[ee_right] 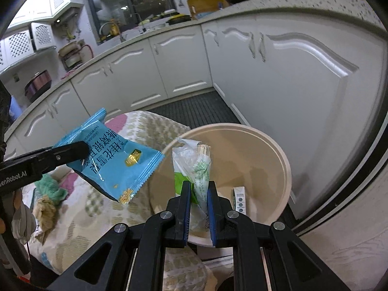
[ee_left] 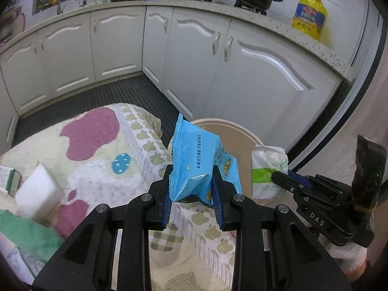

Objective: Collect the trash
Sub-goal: 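Carry the plastic bag and blue snack bag over the beige bin, then open both tools to drop the bags into the bin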

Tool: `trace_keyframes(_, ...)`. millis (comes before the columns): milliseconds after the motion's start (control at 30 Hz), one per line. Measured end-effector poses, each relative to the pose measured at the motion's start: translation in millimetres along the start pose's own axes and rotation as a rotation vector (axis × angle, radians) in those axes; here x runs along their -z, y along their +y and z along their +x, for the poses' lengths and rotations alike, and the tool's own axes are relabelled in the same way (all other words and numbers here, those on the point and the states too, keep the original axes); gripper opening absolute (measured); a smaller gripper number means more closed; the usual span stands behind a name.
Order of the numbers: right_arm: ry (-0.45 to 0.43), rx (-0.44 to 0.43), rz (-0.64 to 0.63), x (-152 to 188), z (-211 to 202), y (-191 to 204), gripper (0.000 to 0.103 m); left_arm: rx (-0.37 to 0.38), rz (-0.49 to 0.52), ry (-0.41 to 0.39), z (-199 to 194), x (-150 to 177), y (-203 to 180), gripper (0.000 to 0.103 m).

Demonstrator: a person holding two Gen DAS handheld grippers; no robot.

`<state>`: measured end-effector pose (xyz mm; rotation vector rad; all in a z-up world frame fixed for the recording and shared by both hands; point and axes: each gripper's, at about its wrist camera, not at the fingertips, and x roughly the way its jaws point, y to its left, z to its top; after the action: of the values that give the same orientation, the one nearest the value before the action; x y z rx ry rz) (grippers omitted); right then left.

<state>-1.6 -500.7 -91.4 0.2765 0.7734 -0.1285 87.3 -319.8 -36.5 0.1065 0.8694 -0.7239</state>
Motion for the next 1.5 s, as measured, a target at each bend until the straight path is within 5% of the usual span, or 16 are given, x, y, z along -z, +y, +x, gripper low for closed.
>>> trace_keyframes(533,0.098,0.062,0.044,7,43,-18,0.012,-0.028,-0.027,0.092,63,6,-9,0.027)
trace_keyframes(633,0.112,0.077,0.049,8,51,-21,0.015,-0.03,-0.028,0.095,66,6,-9,0.034)
trace_keyframes(900,0.124,0.079,0.069,10,55,-21,0.026,-0.013,-0.021,0.093,58,6,-11,0.049)
trace_keyframes(1500,0.068,0.055,0.015,4,20,13,0.041,-0.032,-0.014,0.019,6,10,-6,0.05)
